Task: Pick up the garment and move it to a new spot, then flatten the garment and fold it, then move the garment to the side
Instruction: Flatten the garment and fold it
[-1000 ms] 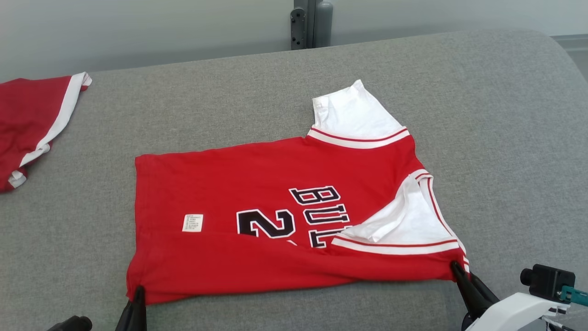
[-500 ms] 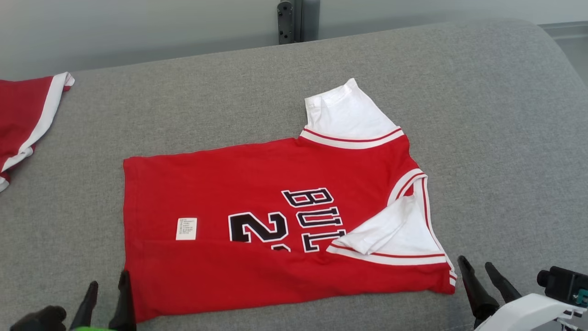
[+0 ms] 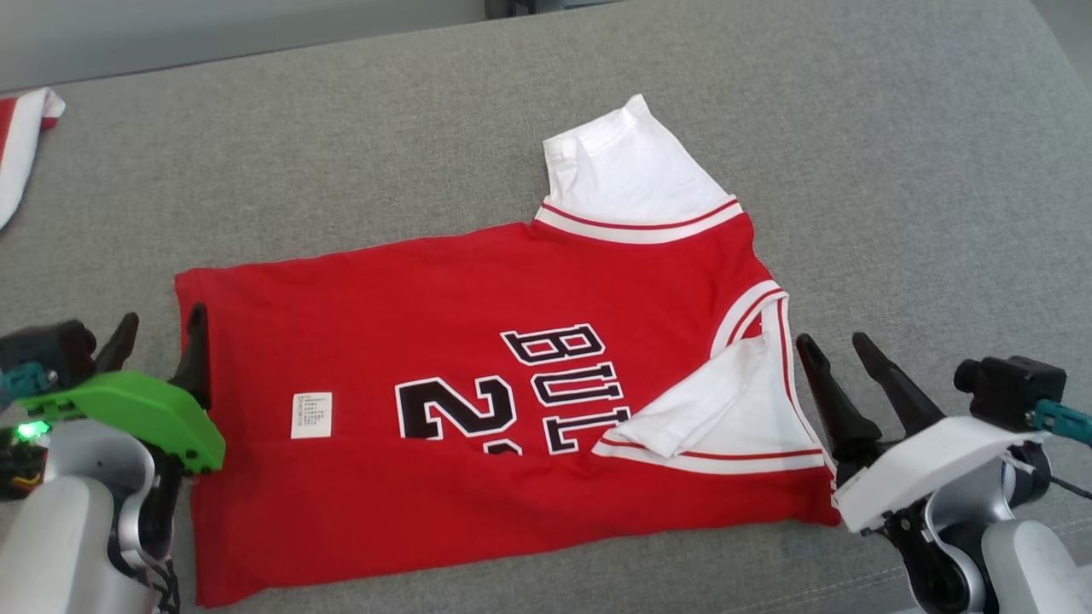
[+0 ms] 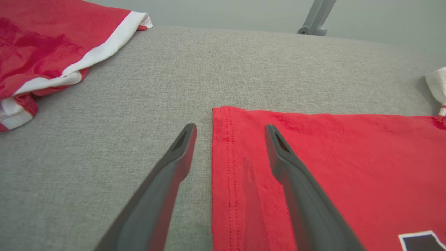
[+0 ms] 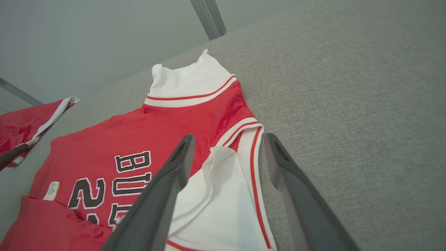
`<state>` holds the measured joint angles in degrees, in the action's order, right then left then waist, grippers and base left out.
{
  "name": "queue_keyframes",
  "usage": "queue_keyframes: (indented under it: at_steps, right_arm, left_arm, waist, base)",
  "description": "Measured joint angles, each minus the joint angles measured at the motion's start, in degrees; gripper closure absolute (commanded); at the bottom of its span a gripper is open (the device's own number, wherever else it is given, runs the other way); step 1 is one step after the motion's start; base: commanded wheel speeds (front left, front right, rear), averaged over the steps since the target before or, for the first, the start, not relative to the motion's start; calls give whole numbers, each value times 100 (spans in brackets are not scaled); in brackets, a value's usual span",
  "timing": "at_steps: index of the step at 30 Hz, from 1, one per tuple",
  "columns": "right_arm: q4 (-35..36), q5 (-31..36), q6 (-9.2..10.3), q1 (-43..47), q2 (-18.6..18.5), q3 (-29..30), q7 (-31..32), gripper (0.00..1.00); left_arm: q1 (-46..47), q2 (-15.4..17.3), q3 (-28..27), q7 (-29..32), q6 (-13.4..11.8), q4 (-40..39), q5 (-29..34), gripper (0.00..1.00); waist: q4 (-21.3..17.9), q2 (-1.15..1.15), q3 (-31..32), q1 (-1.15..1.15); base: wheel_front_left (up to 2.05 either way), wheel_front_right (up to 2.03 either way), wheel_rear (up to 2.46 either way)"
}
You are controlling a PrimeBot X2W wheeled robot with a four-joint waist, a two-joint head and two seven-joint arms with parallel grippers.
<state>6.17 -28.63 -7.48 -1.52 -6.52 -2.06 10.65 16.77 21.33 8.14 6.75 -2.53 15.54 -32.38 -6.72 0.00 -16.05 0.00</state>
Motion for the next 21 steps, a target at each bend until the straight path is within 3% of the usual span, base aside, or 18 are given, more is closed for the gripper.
queue_keyframes:
  at_steps: [5,12,16,19,21]
  right_arm:
    - [-160,-71,-1,-437,-143,-355,-96,0]
    - [-333,-162,0,-735,-336,-541,-216,0]
    - [-363,-160,0,-946,-467,-644,-207,0]
    - [-398,-130,0,-1206,-569,-761,-123,0]
    - [-455,-53,-1,-1444,-664,-828,-67,0]
  left_arm:
    - [690,130,149,277,51,711,130,0]
    - [1140,204,298,216,147,1276,280,0]
    - [1350,202,375,224,159,1496,336,27]
    - [1496,199,447,245,179,1648,383,76]
    - [1568,170,475,250,205,1685,381,100]
  waist:
    - [-112,0,-286,0]
    - [-248,0,-559,0]
    - [-241,0,-619,0]
    - [-215,0,-653,0]
    - [-190,0,-672,0]
  base:
    - [0,0,0]
    - [0,0,0]
    - [0,0,0]
    - [0,0,0]
    - [0,0,0]
